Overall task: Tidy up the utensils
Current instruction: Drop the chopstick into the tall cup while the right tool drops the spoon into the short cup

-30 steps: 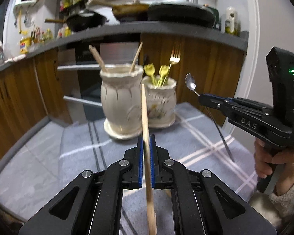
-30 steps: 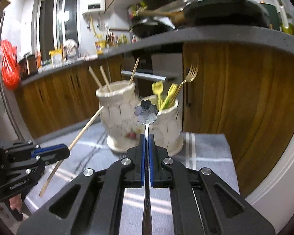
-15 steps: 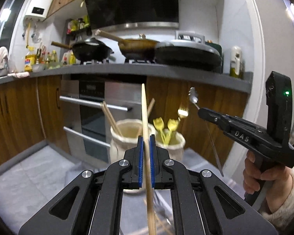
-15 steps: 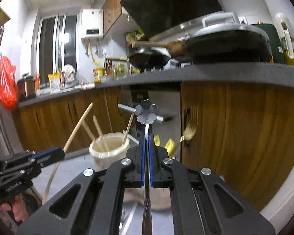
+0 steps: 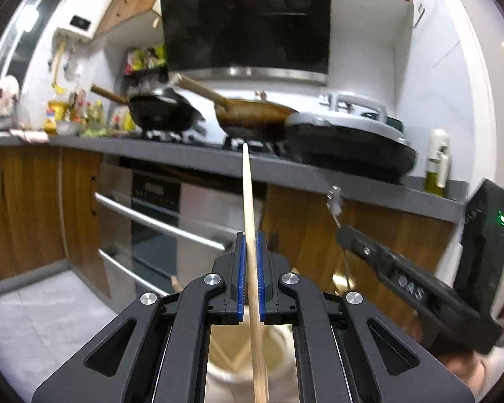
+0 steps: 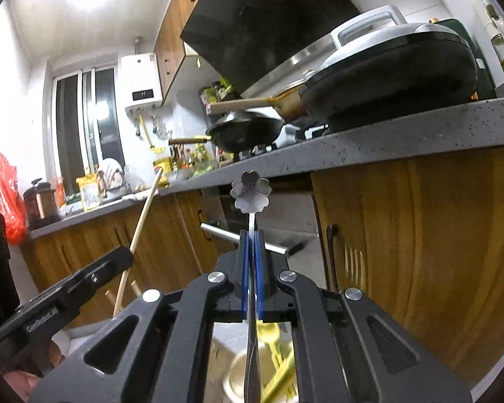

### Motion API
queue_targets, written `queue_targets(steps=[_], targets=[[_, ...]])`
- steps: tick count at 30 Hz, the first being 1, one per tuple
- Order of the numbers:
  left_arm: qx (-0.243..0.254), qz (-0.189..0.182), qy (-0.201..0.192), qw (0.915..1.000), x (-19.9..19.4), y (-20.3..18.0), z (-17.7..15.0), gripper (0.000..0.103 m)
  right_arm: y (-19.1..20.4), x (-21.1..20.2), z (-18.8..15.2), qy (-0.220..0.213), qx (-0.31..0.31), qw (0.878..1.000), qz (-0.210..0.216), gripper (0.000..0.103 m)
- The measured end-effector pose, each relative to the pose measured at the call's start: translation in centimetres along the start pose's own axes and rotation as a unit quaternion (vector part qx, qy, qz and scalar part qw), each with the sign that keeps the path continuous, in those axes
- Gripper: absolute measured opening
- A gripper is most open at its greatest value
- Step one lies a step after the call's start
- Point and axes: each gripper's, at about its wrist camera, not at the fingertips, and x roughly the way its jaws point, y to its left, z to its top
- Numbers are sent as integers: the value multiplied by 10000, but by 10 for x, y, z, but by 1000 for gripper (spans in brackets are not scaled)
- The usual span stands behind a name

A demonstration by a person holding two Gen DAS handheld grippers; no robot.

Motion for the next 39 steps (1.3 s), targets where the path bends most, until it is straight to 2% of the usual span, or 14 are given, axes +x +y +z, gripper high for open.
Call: queue_targets(steps=[8,12,18,20,29,39], targets=[[400,491,-212,9978,25,-8,-11,6,-7,16,-12,-261,-117,9992,-290,3],[478,556,-276,9969,26,-8,-19,6,-10,23,-22,-45,-190,9993,-308,3],[715,446,-331,9959,12,-15,-27,6,-14,16,-31,310,-306,9982,-411,3],[661,386,-339,9965,3,-15,-29,6,-18,10,-31,413,-251,9978,-448,3],[469,292,133,9984,-26,-6,-43,6,-32,-22,-43,643,-77,9967,-486,3],[489,380,697,9956,-24,-5,-60,6,-29,-32,-56,806,-244,9949,-548,3]])
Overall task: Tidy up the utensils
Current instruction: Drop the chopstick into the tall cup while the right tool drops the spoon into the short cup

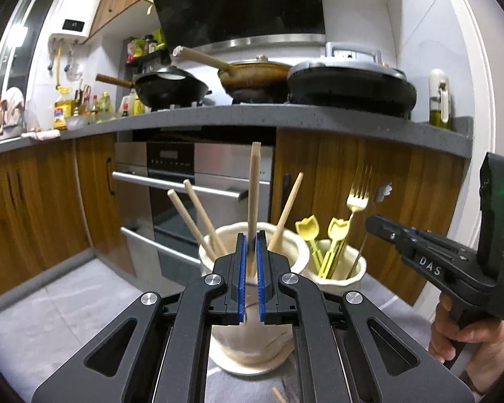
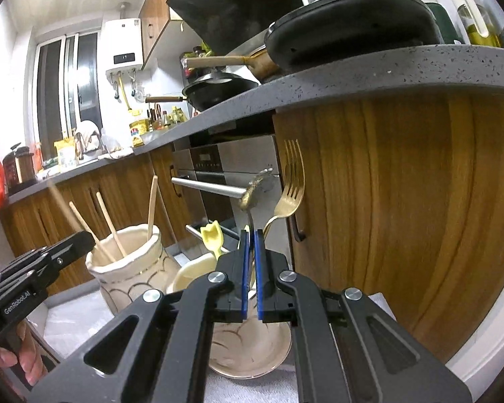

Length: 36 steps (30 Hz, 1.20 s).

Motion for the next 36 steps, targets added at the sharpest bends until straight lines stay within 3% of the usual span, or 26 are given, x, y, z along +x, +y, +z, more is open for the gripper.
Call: queue_targets(steps=[9,15,17,21,26,29,32,36], targets=[[-30,45,144,9999,1,4,-3,7,-6,9,-1,151,88,9998,-56,3],[47,114,188,9997,-1,1,-3,14,-8,9,0,214,163,9996,-45,7],[47,113,190,9997,-4,0,-3,22,-9,5,0,180,175,9997,-64,25],[50,198,164,9997,-13,-2,-3,46,-15,-7,1,78,299,9994,-138,30],[-129,268,213,9993,-26,0,-5,72,-22,-25,-6,103,469,9987,-187,51],[-152,368,279,9988,-34,-2,-9,83,-24,-38,-11,87,551,9983,-183,70],[-98,552,273,9981,-44,-6,-12,93,-24,-50,-16,27,542,9983,-226,84],[-134,671,342,9971,-54,-8,-17,96,-23,-64,-23,-33,566,9981,-257,98]])
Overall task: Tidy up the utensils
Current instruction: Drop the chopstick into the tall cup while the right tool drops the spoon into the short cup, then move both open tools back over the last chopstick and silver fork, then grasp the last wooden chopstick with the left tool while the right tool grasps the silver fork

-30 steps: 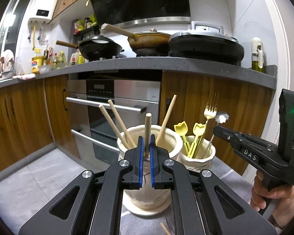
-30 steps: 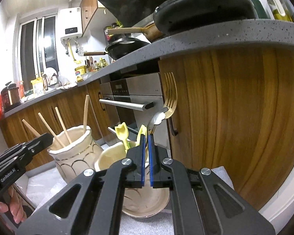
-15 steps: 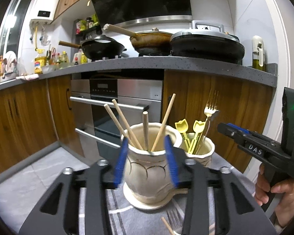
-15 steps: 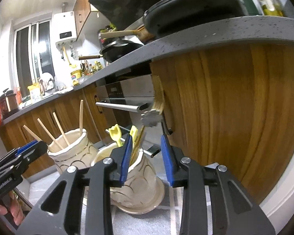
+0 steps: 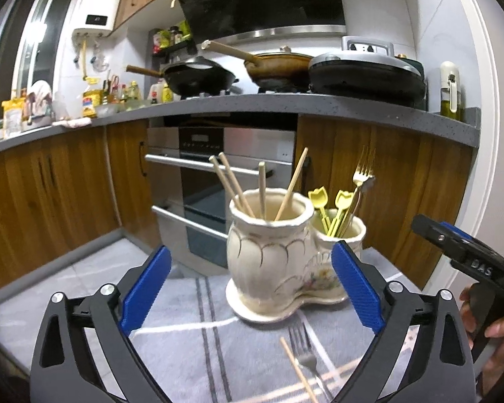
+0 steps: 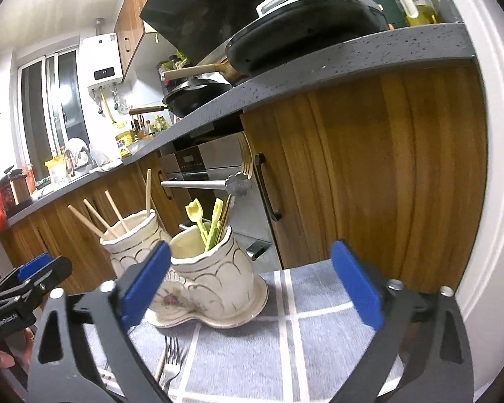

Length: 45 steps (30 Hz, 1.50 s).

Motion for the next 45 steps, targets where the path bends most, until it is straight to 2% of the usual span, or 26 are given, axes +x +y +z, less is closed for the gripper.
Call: queue_targets(steps=[5,10,14,18,24,26,32,40,42,44,45], targets=[[-61,78,257,9996,-9,1,-13,97,-2,-8,-8,159,99,9998,3,98],[89,116,802,9967,-8,-5,-35,97,-1,-9,-16,326,72,9994,4,98],[176,74,1410,9898,0,-14,-55,97,3,-7,-20,462,-41,9989,-9,98],[368,132,2013,9787,13,-24,-77,97,3,-7,-24,550,-60,9985,-51,98],[413,88,2473,9680,27,-30,-93,94,-2,-8,-25,602,5,9982,-52,98],[390,25,2648,9635,32,-31,-97,79,-2,-9,-25,597,-23,9982,-56,98],[524,-147,2915,9550,38,-42,-103,56,-4,-9,-25,618,-33,9981,-73,98],[653,-301,3007,9510,42,-50,-103,38,-2,-6,-26,681,-49,9977,-29,98],[642,-304,3029,9504,42,-46,-103,29,0,-6,-27,698,-93,9975,-14,98],[668,-295,3022,9504,42,-44,-102,9,1,-7,-28,714,-141,9974,3,98],[677,-273,3027,9503,42,-40,-102,6,2,-7,-28,730,-155,9972,16,98]])
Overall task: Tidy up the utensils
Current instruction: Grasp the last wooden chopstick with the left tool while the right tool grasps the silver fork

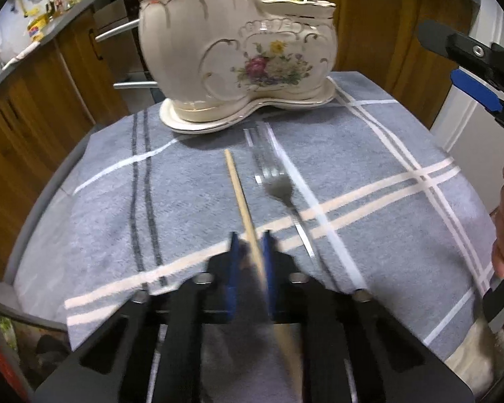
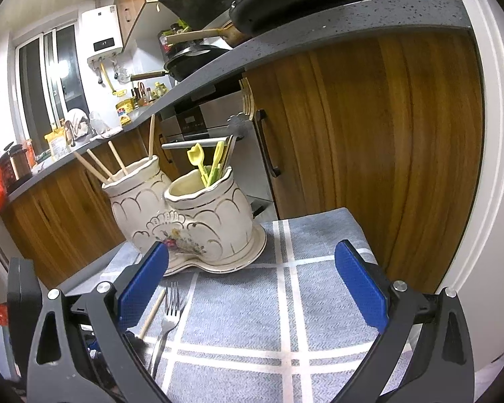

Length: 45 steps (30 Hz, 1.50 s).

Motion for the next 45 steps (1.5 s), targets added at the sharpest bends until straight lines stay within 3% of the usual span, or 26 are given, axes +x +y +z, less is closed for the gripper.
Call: queue_targets(steps=[6,9,13,16,20,26,31,36,40,45], targets=[[-128,-125,-5,9998,-1,16,0,5,9,5,-2,352,-249,9990,112,98],[-294,-116,-26,9995,-4,29,-2,5,21,12,-10,741,-518,9958,174,96],[-470,-172,-175,9986,-11,41,0,5,42,23,-28,1378,-831,9865,313,81],[-536,-246,-278,9979,-17,49,-1,5,57,31,-43,1780,-1010,9779,429,58],[-568,-364,-350,9971,-20,57,0,5,72,41,-55,2186,-1042,9687,538,37],[-647,-498,-450,9956,-26,62,-5,5,101,52,-68,2556,-1322,9568,426,28],[-657,-538,-519,9950,-28,64,-6,5,120,61,-74,2761,-1667,9464,155,21],[-617,-568,-606,9946,-31,62,-5,5,126,70,-71,2958,-1718,9397,15,21],[-604,-571,-645,9944,-33,62,-4,5,133,75,-69,2948,-1750,9394,35,9],[-595,-572,-664,9944,-33,62,-5,5,137,69,-74,2744,-1778,9450,92,5]])
